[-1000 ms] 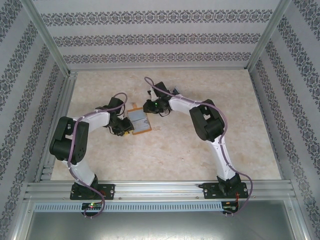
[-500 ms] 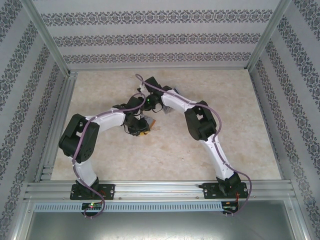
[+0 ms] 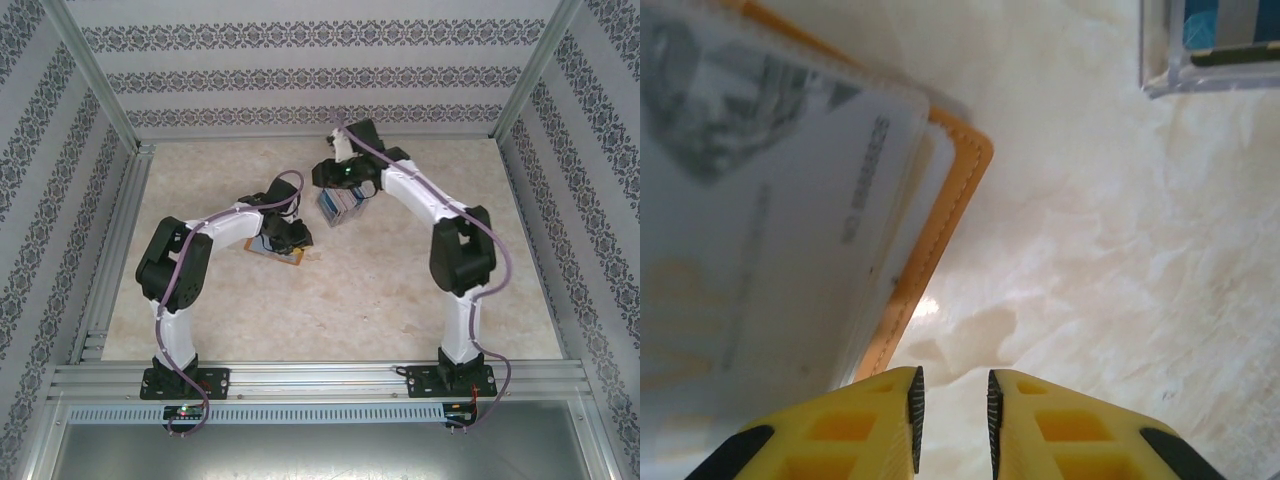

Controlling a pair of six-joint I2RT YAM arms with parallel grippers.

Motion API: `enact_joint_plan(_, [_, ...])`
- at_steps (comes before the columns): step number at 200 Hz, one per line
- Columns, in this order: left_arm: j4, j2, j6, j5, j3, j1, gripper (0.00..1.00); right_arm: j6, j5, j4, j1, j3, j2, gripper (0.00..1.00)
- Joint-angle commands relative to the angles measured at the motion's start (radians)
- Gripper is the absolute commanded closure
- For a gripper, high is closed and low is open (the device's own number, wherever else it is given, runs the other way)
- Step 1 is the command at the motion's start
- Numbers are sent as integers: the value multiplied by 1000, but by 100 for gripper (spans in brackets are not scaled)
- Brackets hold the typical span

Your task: Put the credit cards into the card holder

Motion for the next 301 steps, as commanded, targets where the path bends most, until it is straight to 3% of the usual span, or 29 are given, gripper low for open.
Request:
enact_joint_plan(1, [-30,15,33,-27,74,-5,74,-60,67,36,-47,-95,-83,58])
enact_joint_plan(43, [-7,85,48,-72,201,0,74,36,-29,94,-191,-145,-110,54])
enact_joint_plan(102, [-9,189,17,-57,380,5,73,101,-180,18,-291,-29,49,48])
enact_joint_plan(185, [-52,272,9,-12,519,22,71,36,-224,-240,-281,254,280,47])
enact_joint_plan(301, [-14,254,-1,24,458,23,71,-11,-190,-308,-201,234,268,46])
